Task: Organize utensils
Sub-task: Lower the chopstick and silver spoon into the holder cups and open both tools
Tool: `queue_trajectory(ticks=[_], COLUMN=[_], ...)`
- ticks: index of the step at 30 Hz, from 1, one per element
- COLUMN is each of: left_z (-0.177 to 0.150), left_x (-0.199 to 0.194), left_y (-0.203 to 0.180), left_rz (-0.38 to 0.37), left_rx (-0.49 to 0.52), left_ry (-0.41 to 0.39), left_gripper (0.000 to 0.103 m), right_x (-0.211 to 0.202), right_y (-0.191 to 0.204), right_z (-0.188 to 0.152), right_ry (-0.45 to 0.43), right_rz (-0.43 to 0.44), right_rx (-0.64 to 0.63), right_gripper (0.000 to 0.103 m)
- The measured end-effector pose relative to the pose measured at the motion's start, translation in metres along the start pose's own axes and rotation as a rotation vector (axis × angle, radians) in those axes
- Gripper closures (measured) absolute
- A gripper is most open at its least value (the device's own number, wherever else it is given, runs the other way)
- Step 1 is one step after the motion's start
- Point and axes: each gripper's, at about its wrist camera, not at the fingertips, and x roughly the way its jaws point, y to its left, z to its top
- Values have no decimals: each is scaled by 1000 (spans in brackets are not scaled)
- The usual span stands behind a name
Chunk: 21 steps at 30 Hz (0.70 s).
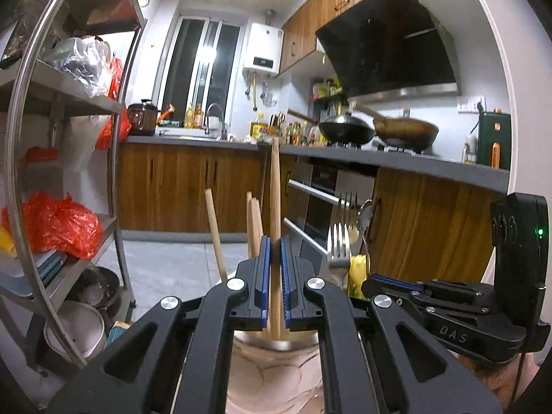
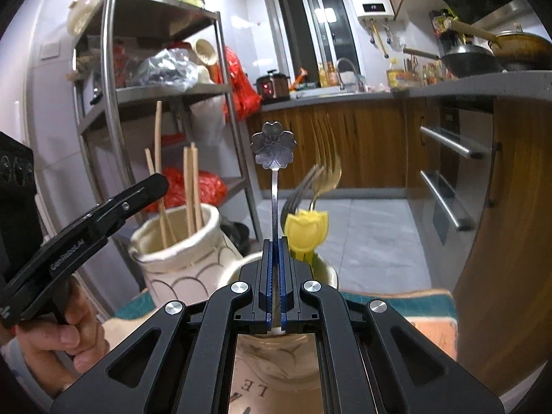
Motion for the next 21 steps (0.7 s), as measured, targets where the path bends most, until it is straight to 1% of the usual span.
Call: queue_trajectory(ticks=[9, 11, 21], left_z=[-5, -6, -6], left_x=[15, 16, 15], left_y=[3, 3, 2], left_rz=[22, 16, 30], left_rx=[14, 16, 32], left_ry=[94, 100, 107], left_gripper=[97, 97, 97], right_x=[10, 11, 10], right_y=[-4, -3, -1], right_z=[-3, -3, -4], right_ry=[57, 67, 74], right_rz=[-11, -13, -29], right_rx=[7, -1, -15], right_gripper=[99, 99, 99])
